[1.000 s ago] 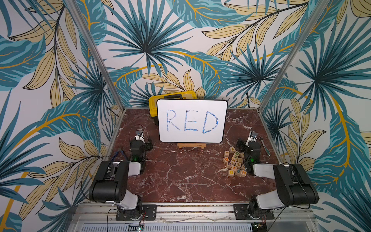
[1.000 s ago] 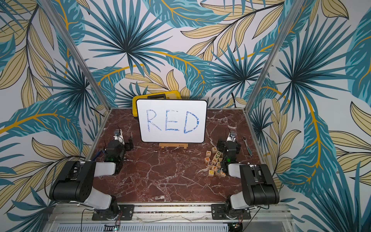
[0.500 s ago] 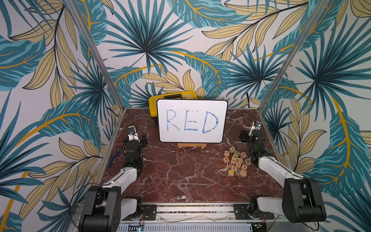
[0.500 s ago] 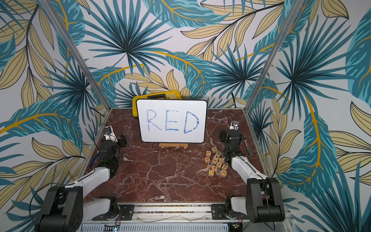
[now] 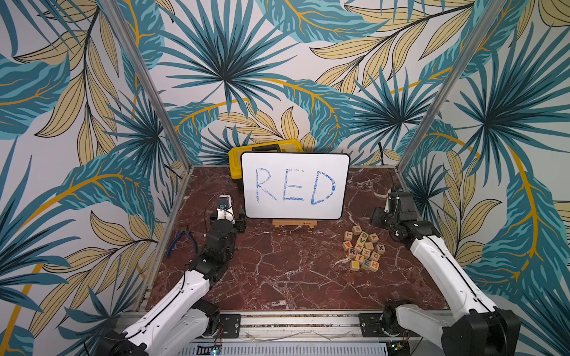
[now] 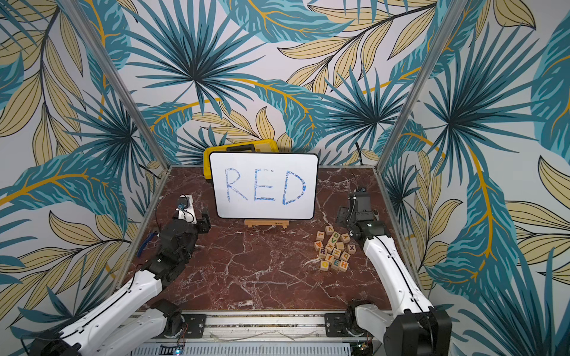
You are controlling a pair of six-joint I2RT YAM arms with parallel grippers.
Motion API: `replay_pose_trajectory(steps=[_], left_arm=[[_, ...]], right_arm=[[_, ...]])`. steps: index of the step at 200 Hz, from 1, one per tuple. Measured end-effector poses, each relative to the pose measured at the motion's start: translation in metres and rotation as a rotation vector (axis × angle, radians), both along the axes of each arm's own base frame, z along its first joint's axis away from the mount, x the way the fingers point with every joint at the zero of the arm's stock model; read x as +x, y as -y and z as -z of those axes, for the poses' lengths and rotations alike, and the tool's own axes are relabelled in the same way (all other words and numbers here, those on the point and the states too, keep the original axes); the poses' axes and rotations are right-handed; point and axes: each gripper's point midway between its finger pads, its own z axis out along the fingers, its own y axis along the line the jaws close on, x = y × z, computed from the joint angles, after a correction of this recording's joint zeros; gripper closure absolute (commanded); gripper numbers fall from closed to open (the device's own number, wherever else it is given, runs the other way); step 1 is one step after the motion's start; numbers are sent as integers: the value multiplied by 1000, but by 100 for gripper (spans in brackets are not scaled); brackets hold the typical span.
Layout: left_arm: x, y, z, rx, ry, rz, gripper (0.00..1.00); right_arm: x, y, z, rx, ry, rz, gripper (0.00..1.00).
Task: Assemble the uppercase word "red" with letter blocks
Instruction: Pick up the letter block from the center of the board.
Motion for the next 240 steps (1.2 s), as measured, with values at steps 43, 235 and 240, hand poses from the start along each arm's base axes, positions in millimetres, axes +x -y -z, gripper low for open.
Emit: replay_pose_trajectory(steps=[43, 235, 240], left_arm=[[-11, 32, -8, -5, -31, 100, 32], [-28, 106, 45, 1, -215, 344, 32], [-28, 107, 47, 5, -220, 344, 32]], right_arm=[[-27, -22, 15, 86, -122, -87, 31], [-42, -68, 96, 68, -528, -286, 42], [-42, -70, 97, 64, -530, -293, 42]])
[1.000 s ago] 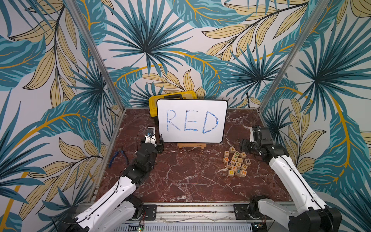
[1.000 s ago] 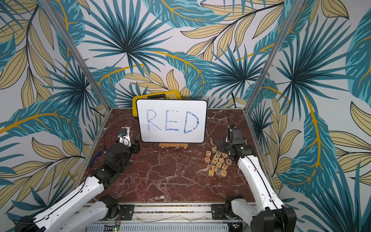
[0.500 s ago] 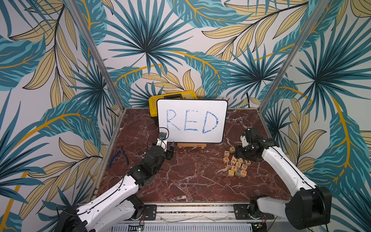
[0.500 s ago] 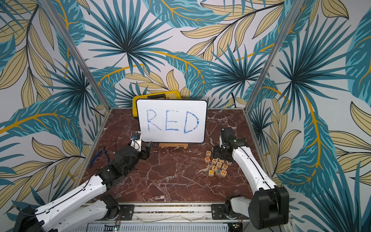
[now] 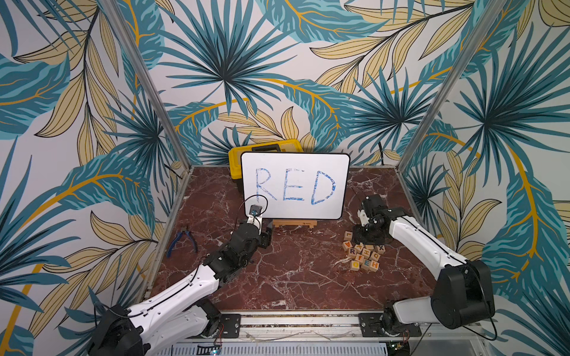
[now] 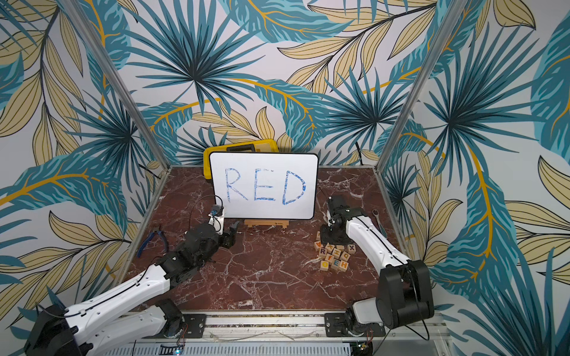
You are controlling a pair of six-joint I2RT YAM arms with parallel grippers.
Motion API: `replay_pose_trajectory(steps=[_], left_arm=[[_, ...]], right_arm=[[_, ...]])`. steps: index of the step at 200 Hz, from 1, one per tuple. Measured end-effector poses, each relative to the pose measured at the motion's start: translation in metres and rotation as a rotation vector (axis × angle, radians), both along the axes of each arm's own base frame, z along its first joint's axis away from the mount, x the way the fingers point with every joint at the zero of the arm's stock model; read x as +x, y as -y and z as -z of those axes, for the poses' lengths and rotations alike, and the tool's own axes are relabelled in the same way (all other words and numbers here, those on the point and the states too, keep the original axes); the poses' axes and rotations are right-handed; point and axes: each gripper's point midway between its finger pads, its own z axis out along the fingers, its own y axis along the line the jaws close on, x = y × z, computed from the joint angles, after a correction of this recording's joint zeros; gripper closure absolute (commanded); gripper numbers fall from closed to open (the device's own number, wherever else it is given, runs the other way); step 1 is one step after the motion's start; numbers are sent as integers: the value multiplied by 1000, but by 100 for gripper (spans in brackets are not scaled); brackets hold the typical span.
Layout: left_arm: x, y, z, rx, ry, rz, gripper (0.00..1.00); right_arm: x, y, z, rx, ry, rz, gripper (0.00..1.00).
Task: Assemble the uppercase word "red" with letter blocks
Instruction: Pick up the letter block from the center of the board.
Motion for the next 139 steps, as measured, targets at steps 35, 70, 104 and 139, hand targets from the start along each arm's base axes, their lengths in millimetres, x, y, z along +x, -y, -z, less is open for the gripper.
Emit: replay_pose_trajectory(steps=[35, 70, 104, 139], left_arm=[[1, 0, 9, 22, -22, -6, 31], [1, -3, 6, -1, -18, -29, 31], [2, -6, 2, -18, -10, -49, 30], [5, -6, 14, 2, -39, -56, 30]], right_arm=[[6, -14, 5, -8, 14, -45, 42], [13, -16, 7, -3, 32, -41, 46], [11, -14, 7, -13, 27, 11, 48], [1, -11, -1, -31, 29, 78, 49]])
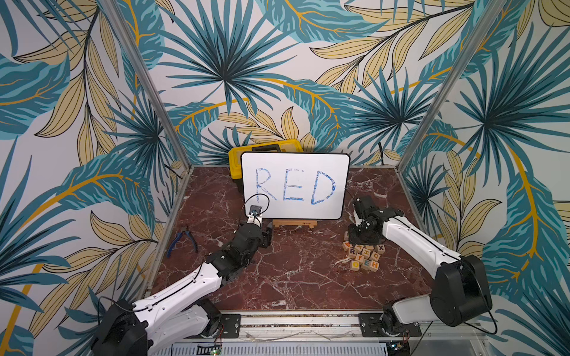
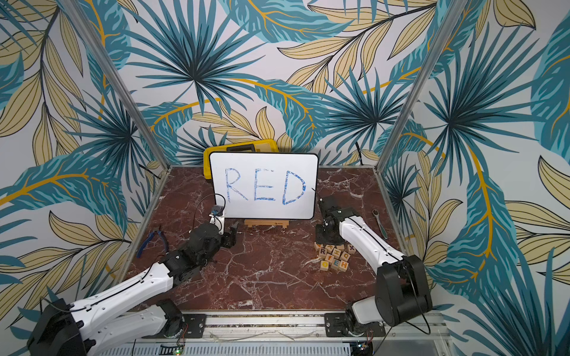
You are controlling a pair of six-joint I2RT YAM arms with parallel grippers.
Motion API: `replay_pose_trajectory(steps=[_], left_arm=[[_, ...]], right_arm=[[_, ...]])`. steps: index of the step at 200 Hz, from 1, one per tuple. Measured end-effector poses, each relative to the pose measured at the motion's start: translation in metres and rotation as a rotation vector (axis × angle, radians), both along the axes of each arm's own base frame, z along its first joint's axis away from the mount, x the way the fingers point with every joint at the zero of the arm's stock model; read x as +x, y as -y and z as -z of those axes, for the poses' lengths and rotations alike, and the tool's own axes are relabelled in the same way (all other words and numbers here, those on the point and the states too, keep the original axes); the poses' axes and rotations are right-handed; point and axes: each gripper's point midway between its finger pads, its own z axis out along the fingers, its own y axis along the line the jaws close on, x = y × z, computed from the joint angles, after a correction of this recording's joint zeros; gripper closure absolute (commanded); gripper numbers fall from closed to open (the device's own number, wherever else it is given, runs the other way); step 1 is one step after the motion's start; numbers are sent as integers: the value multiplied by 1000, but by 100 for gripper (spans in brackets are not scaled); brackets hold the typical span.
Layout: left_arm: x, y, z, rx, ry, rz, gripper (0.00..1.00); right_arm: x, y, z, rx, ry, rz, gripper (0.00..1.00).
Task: Assemble the uppercase word "red" with letter blocks
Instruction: Pick up the letter block from the center of the board.
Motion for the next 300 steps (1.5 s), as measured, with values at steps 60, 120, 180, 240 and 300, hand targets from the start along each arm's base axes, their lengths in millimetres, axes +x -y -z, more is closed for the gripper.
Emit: replay_pose_trajectory(steps=[60, 120, 180, 240, 300], left_arm=[[4, -1, 14, 2, -42, -9, 30], [7, -6, 11, -28, -44, -19, 30], [7, -5, 13, -46, -57, -10, 31], [8, -6, 13, -51, -61, -11, 31], [8, -7, 13, -51, -60, -13, 31]], right_arm=[[-14, -7, 0, 17, -6, 43, 56], [-20, -7, 22, 12, -55, 91, 61], [-20, -8, 42, -2, -93, 101, 62], [-19, -7, 50, -14, -112, 101, 62], [-17, -5, 56, -31, -117, 104, 59]])
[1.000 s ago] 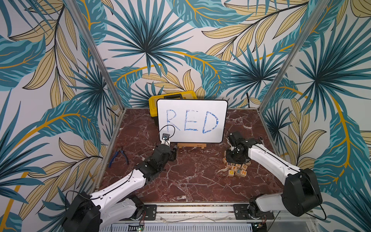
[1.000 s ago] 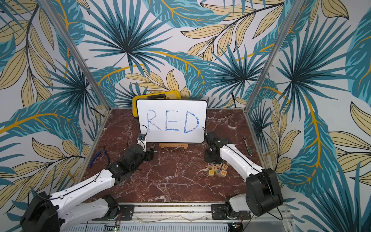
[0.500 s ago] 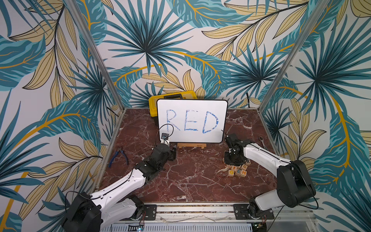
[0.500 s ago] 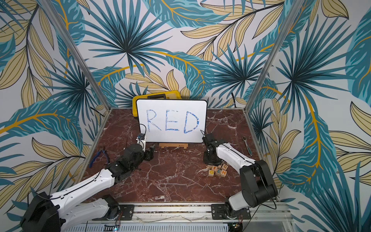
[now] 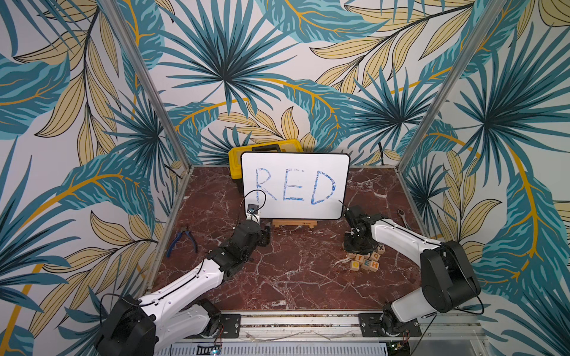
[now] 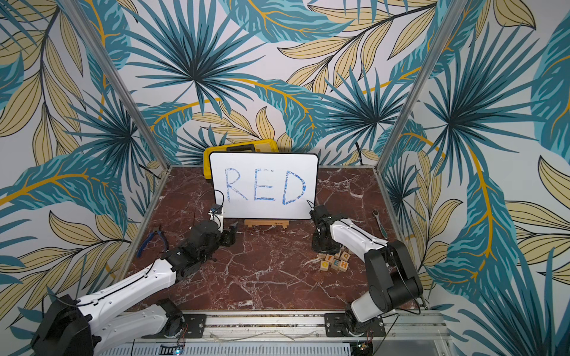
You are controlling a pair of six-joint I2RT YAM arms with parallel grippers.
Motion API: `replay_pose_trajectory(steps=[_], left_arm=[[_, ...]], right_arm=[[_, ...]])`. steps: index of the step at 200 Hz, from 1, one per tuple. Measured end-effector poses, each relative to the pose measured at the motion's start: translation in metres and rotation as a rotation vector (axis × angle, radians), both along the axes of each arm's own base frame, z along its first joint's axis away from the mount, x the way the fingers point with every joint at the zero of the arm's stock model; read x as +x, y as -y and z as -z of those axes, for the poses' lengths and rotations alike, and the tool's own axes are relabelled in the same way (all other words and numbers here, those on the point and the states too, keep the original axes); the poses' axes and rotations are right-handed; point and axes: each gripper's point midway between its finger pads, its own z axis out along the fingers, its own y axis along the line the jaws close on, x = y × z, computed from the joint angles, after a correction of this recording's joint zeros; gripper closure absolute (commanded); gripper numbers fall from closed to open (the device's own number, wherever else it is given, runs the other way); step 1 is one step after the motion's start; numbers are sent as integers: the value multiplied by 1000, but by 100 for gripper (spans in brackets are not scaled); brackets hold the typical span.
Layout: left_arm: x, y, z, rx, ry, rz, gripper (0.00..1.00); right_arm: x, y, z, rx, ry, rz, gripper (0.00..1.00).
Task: Assemble the uppercase word "red" with letter blocks
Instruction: Pick up the letter block from the center of the board.
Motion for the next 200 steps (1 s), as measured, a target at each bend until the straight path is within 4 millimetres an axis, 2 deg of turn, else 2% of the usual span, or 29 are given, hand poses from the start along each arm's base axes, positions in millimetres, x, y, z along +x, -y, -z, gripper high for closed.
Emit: replay_pose_trajectory(steps=[32, 90, 138, 166, 200], left_arm=[[0, 0, 0, 0, 0, 0, 31], [0, 0, 0, -1, -1, 3, 31], [0, 1, 0, -3, -3, 6, 31], [0, 1, 0, -4, -3, 8, 32], [0, 1, 0, -2, -2, 5, 31]], right_arm=[[0, 0, 0, 0, 0, 0, 59], [0, 0, 0, -1, 0, -9, 69], [0, 0, -1, -1, 2, -17, 72], [3, -3, -11, -5, 19, -45, 72], [11, -13, -36, -14, 68, -90, 72]])
